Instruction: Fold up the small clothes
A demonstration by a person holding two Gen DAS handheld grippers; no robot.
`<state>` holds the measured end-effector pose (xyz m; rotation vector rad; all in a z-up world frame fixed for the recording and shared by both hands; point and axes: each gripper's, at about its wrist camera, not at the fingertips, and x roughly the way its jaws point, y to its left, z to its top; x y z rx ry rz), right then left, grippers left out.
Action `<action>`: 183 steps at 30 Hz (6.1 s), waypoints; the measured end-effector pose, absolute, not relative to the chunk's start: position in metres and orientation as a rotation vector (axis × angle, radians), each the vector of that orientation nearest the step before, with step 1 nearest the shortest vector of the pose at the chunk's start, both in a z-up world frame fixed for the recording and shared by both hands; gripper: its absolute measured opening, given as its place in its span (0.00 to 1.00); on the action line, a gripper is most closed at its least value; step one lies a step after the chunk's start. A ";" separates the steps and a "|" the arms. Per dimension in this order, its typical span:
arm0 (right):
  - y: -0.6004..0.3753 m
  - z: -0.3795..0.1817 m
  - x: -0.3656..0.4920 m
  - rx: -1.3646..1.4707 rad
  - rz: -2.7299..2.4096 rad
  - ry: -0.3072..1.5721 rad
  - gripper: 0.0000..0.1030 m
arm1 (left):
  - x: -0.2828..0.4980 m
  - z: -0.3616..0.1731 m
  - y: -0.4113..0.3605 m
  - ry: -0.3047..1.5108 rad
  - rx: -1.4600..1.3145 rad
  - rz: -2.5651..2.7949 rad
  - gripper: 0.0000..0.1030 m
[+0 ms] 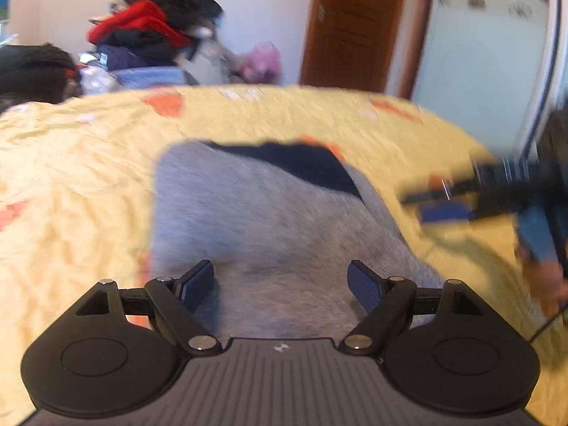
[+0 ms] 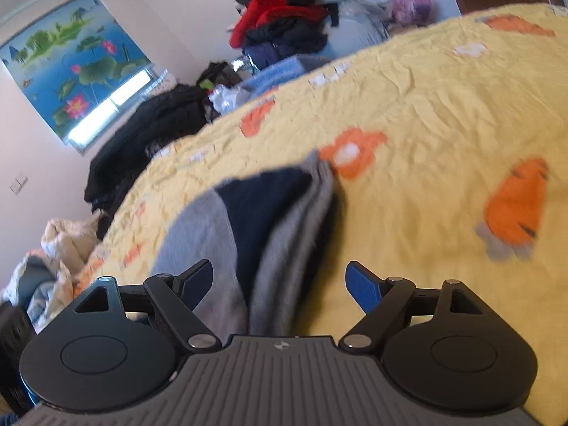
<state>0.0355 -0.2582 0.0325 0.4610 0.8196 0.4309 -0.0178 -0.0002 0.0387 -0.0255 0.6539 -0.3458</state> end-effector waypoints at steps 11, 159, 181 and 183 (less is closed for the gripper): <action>-0.254 0.004 0.019 0.672 0.574 0.917 0.85 | 0.002 0.012 0.080 0.856 -0.446 -0.387 0.81; -0.143 0.049 -0.049 0.142 0.592 0.811 0.86 | -0.099 0.021 0.044 0.680 0.147 -0.202 0.66; -0.189 0.068 -0.153 0.156 0.345 0.813 0.99 | -0.110 -0.004 0.001 0.674 0.062 -0.189 0.93; -0.184 0.059 -0.142 0.115 0.276 0.790 0.99 | -0.109 -0.005 -0.003 0.677 0.085 -0.192 0.96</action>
